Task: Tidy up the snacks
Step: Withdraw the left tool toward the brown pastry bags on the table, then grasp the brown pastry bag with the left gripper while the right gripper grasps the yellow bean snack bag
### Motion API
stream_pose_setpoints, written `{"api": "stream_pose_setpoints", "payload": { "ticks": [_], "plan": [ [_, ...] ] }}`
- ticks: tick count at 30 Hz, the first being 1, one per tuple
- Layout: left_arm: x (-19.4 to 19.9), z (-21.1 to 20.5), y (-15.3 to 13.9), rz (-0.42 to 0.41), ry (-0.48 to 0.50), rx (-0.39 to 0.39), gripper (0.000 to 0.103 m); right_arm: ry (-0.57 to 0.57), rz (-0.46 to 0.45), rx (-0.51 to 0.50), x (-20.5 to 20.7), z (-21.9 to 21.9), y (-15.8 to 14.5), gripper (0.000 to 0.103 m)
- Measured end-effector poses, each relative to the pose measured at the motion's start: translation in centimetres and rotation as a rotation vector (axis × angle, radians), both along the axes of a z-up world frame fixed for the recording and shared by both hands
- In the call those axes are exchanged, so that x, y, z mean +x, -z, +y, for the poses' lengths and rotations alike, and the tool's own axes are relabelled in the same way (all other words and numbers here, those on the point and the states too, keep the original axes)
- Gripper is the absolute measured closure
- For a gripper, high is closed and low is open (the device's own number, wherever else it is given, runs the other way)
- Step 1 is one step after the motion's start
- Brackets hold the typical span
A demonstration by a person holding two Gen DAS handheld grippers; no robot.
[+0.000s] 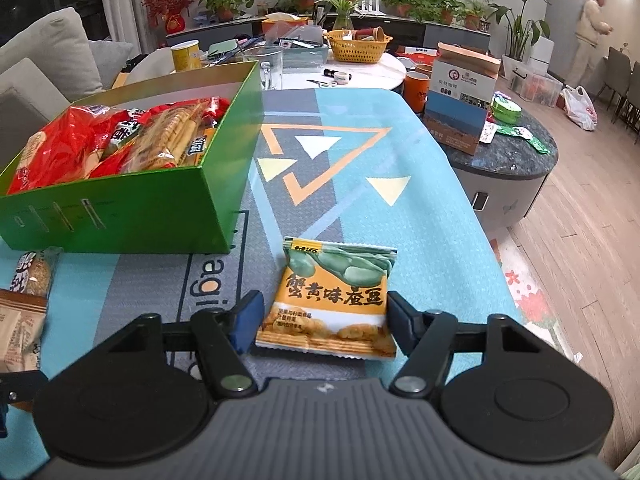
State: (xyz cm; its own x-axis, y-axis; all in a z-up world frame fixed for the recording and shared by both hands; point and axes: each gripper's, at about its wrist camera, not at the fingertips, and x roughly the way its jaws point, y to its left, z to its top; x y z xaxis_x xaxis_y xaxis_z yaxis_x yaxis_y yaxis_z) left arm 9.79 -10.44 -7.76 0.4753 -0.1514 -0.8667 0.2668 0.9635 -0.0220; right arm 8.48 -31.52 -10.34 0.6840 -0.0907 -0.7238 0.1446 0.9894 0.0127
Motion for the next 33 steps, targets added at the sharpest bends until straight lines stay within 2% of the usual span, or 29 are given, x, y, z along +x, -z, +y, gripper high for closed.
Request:
{"api": "stream_pose_setpoints", "payload": {
  "ticks": [11,12,19,23,27,33],
  "plan": [
    [-0.9,-0.3,-0.3,-0.018,0.050,-0.010,0.047,-0.047,0.002,0.033,-0.8,1.1,-0.5,0.035],
    [-1.0,-0.3,-0.4,-0.021,0.051,-0.009,0.050,-0.049,-0.001,0.032,-0.9,1.2,-0.6,0.035],
    [-1.4,-0.3,-0.5,-0.025,0.059,-0.008,0.051,-0.061,-0.010,0.040,-1.5,1.4,-1.1,0.035],
    [-1.4,-0.3,-0.2,-0.010,0.057,0.006,0.049,-0.063,-0.010,0.042,-1.6,1.4,-1.2,0.035],
    [-1.4,-0.7,0.0,-0.006,0.062,0.028,0.041,-0.068,-0.007,0.044,-1.7,1.5,-1.2,0.035],
    [-0.8,-1.3,0.4,0.003,0.043,0.034,0.039,-0.077,-0.001,0.044,-1.9,1.7,-1.1,0.035]
  ]
}}
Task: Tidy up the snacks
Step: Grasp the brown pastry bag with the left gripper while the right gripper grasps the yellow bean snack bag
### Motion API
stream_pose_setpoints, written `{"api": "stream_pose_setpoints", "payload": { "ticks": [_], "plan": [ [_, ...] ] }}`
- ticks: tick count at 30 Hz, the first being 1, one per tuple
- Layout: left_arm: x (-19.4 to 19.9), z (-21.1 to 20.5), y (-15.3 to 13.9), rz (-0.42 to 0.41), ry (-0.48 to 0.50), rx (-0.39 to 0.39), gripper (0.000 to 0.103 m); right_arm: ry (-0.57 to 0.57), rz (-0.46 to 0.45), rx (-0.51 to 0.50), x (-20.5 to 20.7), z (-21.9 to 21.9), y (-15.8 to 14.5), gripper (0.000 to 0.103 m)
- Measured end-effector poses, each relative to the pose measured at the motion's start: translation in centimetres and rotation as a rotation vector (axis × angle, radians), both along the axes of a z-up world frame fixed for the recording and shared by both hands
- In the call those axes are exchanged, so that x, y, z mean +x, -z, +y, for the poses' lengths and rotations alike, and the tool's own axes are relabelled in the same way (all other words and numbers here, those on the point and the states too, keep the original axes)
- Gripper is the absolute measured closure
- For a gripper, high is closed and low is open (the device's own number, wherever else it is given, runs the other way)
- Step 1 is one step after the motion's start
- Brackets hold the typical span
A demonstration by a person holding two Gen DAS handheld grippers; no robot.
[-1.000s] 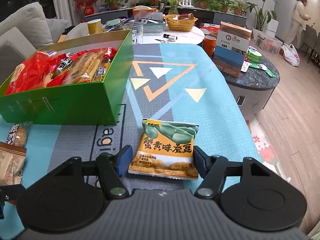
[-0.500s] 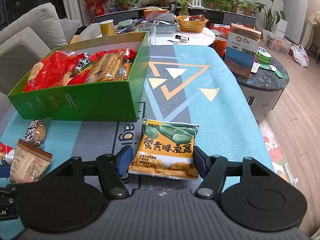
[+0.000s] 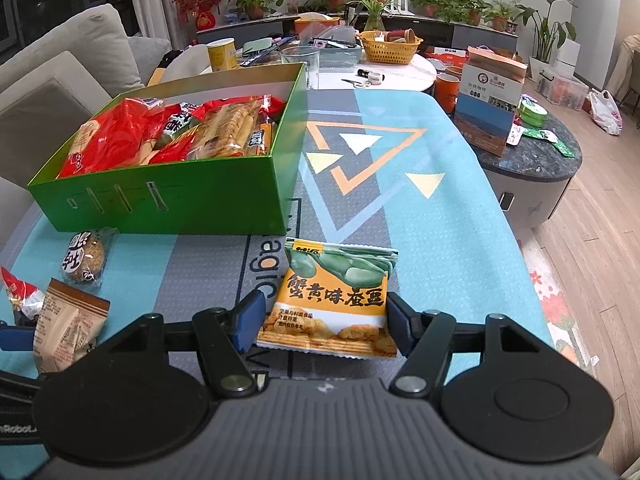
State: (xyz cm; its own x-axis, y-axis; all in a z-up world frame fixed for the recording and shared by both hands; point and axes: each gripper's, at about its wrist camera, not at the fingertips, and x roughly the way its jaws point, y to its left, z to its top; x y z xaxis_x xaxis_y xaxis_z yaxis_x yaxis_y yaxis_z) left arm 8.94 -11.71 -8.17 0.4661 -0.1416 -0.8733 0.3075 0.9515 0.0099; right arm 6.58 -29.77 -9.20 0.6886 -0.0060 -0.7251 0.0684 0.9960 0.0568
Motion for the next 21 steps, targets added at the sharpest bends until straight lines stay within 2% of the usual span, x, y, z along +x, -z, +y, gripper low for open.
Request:
{"api": "stream_pose_setpoints", "payload": {
  "ticks": [3,11,21],
  "plan": [
    [0.1,0.1,0.0,-0.015,0.001,-0.017,0.046,-0.004,0.004,0.002,-0.1,0.0,0.1,0.035],
    [-0.3,0.4,-0.4,-0.035,0.010,-0.032,0.052,-0.007,0.006,0.007,-0.1,0.1,0.1,0.035],
    [-1.2,1.3,-2.6,-0.087,0.022,-0.071,0.053,-0.027,-0.029,0.018,-0.6,0.7,-1.2,0.035]
  ]
}}
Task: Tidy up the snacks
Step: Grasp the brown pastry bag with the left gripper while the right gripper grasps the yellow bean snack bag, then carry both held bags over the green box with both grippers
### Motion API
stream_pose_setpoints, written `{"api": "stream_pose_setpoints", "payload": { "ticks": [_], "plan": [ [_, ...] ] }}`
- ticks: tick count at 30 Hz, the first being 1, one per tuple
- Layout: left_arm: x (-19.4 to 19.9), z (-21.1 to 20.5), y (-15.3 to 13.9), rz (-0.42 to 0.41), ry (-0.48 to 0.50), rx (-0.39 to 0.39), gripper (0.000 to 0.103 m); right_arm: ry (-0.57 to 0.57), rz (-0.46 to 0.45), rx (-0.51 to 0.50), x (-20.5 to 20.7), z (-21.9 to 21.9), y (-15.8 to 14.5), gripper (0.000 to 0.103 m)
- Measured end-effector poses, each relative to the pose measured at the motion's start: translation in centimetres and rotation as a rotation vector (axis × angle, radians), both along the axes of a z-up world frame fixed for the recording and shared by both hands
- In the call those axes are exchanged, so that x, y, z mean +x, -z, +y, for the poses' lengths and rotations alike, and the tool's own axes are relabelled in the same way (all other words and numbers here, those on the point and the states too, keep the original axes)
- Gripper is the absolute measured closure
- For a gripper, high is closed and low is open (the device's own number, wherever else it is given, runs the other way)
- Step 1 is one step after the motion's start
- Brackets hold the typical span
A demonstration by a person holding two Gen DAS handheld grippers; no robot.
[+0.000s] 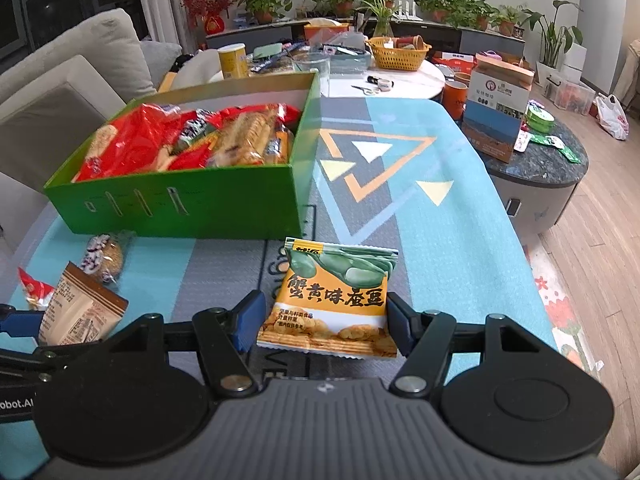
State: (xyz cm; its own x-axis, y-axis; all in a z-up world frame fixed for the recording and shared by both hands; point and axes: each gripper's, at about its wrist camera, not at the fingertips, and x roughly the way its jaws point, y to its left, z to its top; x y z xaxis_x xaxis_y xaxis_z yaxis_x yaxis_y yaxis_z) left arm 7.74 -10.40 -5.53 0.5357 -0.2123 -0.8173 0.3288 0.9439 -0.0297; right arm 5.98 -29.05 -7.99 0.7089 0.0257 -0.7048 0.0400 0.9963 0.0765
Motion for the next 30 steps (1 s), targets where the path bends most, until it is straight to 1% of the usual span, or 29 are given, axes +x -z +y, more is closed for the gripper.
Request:
{"api": "stream_pose_setpoints", "payload": {
  "ticks": [4,8,15,19,25,30],
  "plan": [
    [0.0,0.4,-0.8,-0.020,-0.005,0.002,0.053,-0.021,-0.015,-0.002,-0.1,0.6,-0.6,0.035],
    [0.1,0.3,-1.1,-0.026,0.008,0.024,0.053,-0.047,-0.022,0.009,-0.1,1.1,-1.1,0.035],
    [0.8,0.8,-2.5,-0.060,0.012,0.042,0.053,-0.098,-0.064,0.027,0.5,2.5,-3.1,0.035],
    [1.3,1.3,-3.2,-0.069,0.001,0.049,0.053,-0.126,-0.089,0.033,1.6,3.4,-4.4,0.035],
    [2.4,2.0,-3.9,-0.069,-0.019,0.071,0.053,-0.145,-0.095,0.058,3.9,4.3,-5.7,0.035],
    [3.4,2.3,-5.2,-0.096,-0.021,0.096,0.053,-0.156,-0.106,0.066,5.4,4.7,-6.6,0.035]
  ]
}}
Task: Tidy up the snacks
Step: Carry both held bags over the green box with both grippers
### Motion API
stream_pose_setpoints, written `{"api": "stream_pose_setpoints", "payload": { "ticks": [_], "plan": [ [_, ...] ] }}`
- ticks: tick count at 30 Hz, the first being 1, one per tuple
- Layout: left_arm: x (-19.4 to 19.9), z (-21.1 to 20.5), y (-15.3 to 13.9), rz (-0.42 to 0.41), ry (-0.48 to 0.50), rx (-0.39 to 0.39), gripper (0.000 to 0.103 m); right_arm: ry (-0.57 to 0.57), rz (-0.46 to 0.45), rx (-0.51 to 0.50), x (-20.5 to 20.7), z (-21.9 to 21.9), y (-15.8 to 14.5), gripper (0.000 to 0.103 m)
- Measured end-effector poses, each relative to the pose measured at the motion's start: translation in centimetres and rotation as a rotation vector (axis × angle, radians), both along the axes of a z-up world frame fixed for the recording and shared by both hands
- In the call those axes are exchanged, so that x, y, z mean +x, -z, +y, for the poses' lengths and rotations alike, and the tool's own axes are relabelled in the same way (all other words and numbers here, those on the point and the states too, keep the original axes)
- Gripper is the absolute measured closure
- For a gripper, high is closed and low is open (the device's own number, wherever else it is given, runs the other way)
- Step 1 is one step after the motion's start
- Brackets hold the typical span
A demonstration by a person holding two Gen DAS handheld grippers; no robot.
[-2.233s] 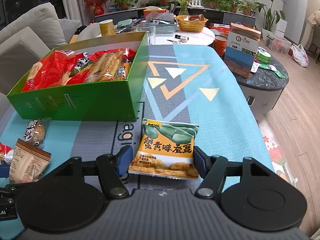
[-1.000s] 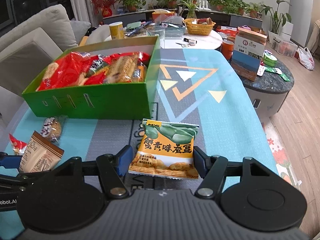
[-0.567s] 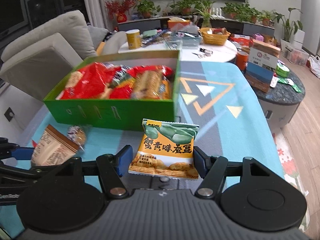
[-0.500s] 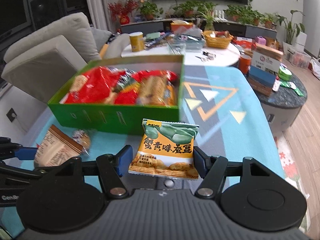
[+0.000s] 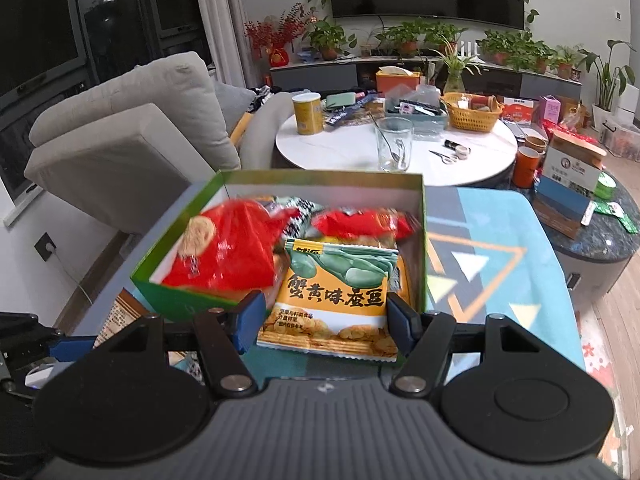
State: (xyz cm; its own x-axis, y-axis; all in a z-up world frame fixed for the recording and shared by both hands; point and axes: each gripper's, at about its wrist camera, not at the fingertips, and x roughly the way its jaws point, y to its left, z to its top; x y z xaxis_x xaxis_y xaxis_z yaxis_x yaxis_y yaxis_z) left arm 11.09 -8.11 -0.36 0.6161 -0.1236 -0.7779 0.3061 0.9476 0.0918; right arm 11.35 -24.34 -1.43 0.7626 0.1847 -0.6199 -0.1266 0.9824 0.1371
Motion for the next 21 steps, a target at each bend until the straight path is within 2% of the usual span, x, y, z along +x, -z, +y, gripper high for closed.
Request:
{"api": "stream_pose_setpoints", "payload": {
  "ticks": [9,21],
  "plan": [
    [2.4,0.5,-2.5,-0.058,-0.011,0.015,0.053,-0.007,0.019,0.031,2.0,0.5,-0.2,0.035],
    [6.9,0.3,-3.3,-0.071,-0.037,0.033,0.053,-0.002,0.032,0.061,4.7,0.7,-0.6,0.035]
  ]
}}
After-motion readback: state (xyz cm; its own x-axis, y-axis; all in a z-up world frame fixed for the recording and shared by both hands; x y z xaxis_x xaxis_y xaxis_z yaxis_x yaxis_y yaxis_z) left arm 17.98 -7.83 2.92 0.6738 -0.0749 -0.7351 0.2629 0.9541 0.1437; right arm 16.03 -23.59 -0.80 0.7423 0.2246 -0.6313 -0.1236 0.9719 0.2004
